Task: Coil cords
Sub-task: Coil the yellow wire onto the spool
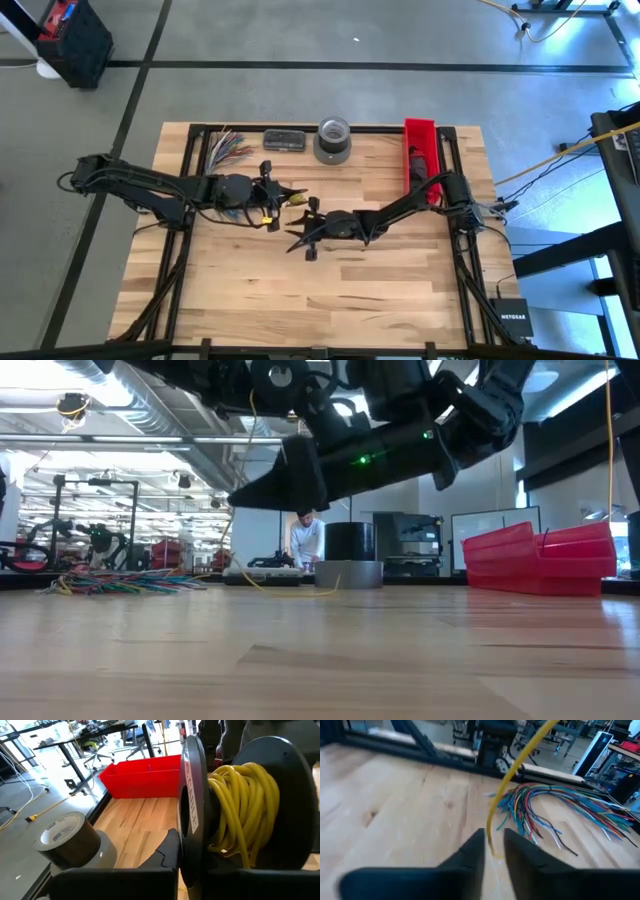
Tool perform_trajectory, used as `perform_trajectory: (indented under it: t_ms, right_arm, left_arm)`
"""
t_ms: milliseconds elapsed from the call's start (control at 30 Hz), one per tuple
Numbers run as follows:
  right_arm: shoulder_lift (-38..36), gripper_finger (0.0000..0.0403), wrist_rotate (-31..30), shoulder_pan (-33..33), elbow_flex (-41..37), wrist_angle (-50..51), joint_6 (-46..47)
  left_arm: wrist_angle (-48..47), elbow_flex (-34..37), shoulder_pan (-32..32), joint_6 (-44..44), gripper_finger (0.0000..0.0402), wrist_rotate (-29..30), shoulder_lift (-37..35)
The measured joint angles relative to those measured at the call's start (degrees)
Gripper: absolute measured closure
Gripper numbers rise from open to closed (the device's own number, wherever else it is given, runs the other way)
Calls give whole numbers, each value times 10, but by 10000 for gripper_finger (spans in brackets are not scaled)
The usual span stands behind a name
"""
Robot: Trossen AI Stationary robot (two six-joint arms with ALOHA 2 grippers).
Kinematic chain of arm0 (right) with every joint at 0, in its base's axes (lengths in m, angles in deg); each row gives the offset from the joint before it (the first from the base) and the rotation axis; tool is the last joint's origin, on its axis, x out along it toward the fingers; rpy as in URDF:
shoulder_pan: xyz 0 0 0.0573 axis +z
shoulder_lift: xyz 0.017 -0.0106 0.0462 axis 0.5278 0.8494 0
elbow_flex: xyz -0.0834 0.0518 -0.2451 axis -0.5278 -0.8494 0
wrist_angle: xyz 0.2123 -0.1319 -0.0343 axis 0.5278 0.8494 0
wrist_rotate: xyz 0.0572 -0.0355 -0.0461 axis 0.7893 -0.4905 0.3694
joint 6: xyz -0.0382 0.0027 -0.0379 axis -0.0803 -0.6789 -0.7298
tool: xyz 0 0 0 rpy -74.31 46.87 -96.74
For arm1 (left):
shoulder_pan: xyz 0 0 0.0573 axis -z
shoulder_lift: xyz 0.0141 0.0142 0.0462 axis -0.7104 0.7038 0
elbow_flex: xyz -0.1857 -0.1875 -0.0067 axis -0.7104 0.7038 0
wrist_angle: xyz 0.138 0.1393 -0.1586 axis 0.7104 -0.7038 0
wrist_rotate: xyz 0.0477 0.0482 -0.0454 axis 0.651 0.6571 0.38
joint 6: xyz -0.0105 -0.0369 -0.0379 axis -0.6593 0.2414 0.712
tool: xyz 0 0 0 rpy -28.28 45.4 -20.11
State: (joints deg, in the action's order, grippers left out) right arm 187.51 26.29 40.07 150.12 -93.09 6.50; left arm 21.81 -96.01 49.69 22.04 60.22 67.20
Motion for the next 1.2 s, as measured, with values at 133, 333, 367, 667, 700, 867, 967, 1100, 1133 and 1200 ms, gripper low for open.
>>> perform_trajectory:
  t_ms: [133, 333, 367, 667, 700, 867, 967, 1100, 1133, 1200]
  right_arm:
    - [-6, 393, -26, 0, 0, 32, -31]
    - [-54, 395, -119, 4, 0, 108, -48]
    - [-63, 397, -130, 5, 0, 133, -50]
    - [-133, 398, -188, 5, 0, 277, -42]
    - [-139, 399, -197, 5, -1, 292, -39]
    - [-169, 400, -223, 4, -1, 347, -10]
    - [-181, 401, -252, 4, -1, 383, -2]
    - [-205, 401, -263, 4, -1, 399, 6]
    - [-211, 401, -256, 4, -1, 398, 12]
    - [-224, 402, -232, 5, -1, 394, 26]
  left_arm:
    - [-4, 0, 5, 0, 402, 0, 0]
    - [-13, 0, 32, -23, 401, 0, -4]
    - [-20, 0, 36, -25, 401, 0, -7]
    - [-123, 0, 45, -25, 401, 58, -55]
    - [-136, 0, 45, -25, 401, 65, -60]
    - [-179, 0, 45, -25, 401, 69, -68]
    - [-198, 0, 47, -25, 401, 67, -67]
    - [-252, 0, 41, -23, 401, 73, -65]
    - [-252, 0, 36, -19, 402, 77, -62]
    - [-252, 0, 27, -14, 401, 88, -59]
